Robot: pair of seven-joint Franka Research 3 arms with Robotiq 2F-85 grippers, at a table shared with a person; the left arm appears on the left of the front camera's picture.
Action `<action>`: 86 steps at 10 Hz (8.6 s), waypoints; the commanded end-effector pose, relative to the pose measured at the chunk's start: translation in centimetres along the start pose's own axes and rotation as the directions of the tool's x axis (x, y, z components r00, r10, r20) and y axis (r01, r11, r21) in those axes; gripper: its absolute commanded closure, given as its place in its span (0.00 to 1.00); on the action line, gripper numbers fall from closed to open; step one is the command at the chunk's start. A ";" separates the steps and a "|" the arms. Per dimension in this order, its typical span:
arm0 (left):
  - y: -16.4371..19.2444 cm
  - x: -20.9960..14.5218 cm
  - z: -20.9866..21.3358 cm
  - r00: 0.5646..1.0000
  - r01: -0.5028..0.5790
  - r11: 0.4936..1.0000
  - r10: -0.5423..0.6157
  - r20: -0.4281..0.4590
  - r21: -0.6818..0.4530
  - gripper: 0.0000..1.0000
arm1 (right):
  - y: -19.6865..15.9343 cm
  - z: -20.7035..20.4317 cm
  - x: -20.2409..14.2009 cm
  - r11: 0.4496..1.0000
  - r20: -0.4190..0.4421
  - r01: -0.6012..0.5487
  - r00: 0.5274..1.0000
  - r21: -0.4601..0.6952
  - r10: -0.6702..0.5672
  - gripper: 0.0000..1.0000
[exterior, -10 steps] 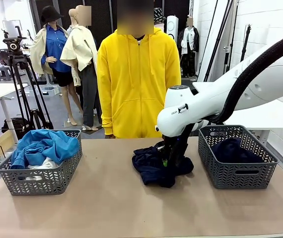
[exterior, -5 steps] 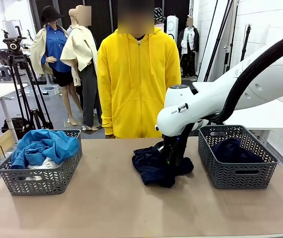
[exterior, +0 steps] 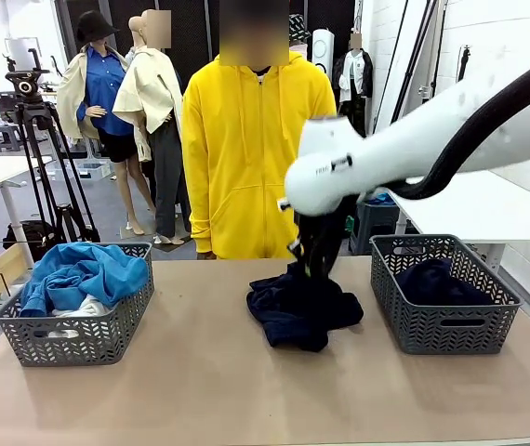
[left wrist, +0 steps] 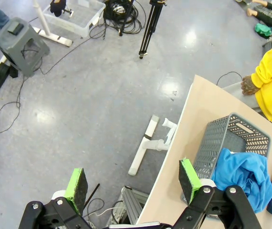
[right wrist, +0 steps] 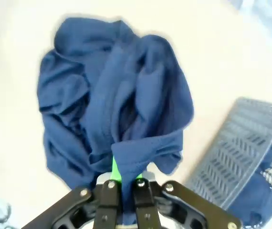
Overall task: Sort the tops and bottoms.
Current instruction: Lift clothes from the center of the table with your right hand, then sort the clothes according to human instructions.
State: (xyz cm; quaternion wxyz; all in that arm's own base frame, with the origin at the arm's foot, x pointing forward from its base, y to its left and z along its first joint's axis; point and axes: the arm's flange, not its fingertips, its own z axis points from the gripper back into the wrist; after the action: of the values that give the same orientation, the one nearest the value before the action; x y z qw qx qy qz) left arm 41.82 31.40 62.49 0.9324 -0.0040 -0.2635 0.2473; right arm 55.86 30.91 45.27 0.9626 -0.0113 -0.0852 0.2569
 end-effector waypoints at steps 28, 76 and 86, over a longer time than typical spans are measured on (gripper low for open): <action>0.1 -0.1 0.1 1.000 0.004 1.000 -0.004 -0.002 0.005 0.00 | 3.6 40.6 -3.2 0.975 0.308 -0.121 0.935 -0.187 0.175 1.00; 0.1 -0.1 0.1 1.000 0.004 1.000 -0.004 -0.002 0.005 0.00 | -20.9 9.5 -16.8 0.935 0.099 0.354 0.931 0.000 -0.352 0.00; -15.8 -9.2 17.5 0.943 0.327 0.761 -0.299 0.145 -0.561 0.00 | -13.1 13.2 -7.0 0.976 0.159 0.171 0.969 0.132 -0.191 0.00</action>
State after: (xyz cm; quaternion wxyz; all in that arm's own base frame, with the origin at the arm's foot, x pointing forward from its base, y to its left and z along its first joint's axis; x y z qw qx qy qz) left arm 34.60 10.91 77.75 0.9075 -0.2090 -0.3619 0.0414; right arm 52.47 15.99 58.56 0.9728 0.0485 -0.1615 0.1588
